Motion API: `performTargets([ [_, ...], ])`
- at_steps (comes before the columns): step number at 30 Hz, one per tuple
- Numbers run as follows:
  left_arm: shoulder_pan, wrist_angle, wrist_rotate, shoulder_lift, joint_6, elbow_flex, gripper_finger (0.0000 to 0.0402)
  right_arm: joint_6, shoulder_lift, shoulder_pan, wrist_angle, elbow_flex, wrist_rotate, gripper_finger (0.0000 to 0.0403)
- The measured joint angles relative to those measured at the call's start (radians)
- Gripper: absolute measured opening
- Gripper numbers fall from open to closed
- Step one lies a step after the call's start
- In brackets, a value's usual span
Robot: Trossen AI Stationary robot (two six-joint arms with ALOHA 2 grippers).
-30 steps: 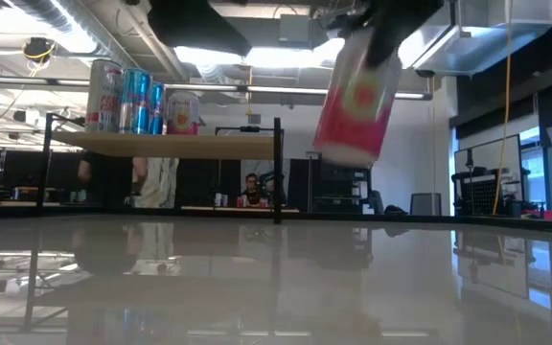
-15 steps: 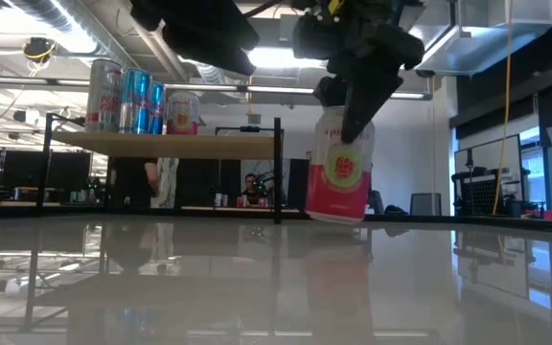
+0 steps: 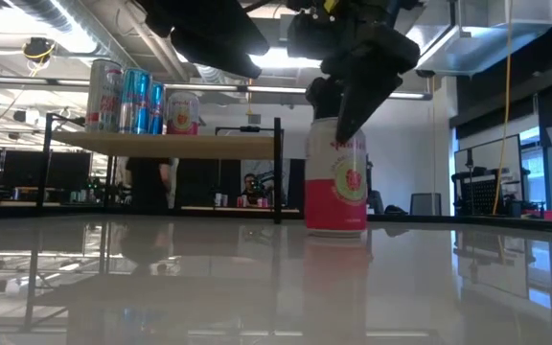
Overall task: Place canned beverage on shelf
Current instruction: Put the pink white soda can on the shelf aligned with the pink white soda
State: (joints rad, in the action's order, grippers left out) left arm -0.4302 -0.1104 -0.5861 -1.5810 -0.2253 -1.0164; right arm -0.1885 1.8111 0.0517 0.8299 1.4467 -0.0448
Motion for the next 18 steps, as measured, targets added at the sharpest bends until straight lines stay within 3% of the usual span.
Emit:
performTargets([
  [9, 0.005, 0.0, -0.003, 0.0, 0.001, 0.0, 0.0366, 0.013, -0.089, 0.001, 0.166, 0.05, -0.015, 0.0285],
  [14, 0.023, -0.001, -0.005, 0.0, 0.001, 0.0, 0.0367, 0.072, -0.247, 0.0, 0.183, 0.013, -0.027, 0.027],
  [18, 0.039, -0.001, -0.005, 0.0, 0.001, 0.0, 0.0367, 0.116, -0.385, 0.0, 0.151, -0.073, 0.027, 0.027],
])
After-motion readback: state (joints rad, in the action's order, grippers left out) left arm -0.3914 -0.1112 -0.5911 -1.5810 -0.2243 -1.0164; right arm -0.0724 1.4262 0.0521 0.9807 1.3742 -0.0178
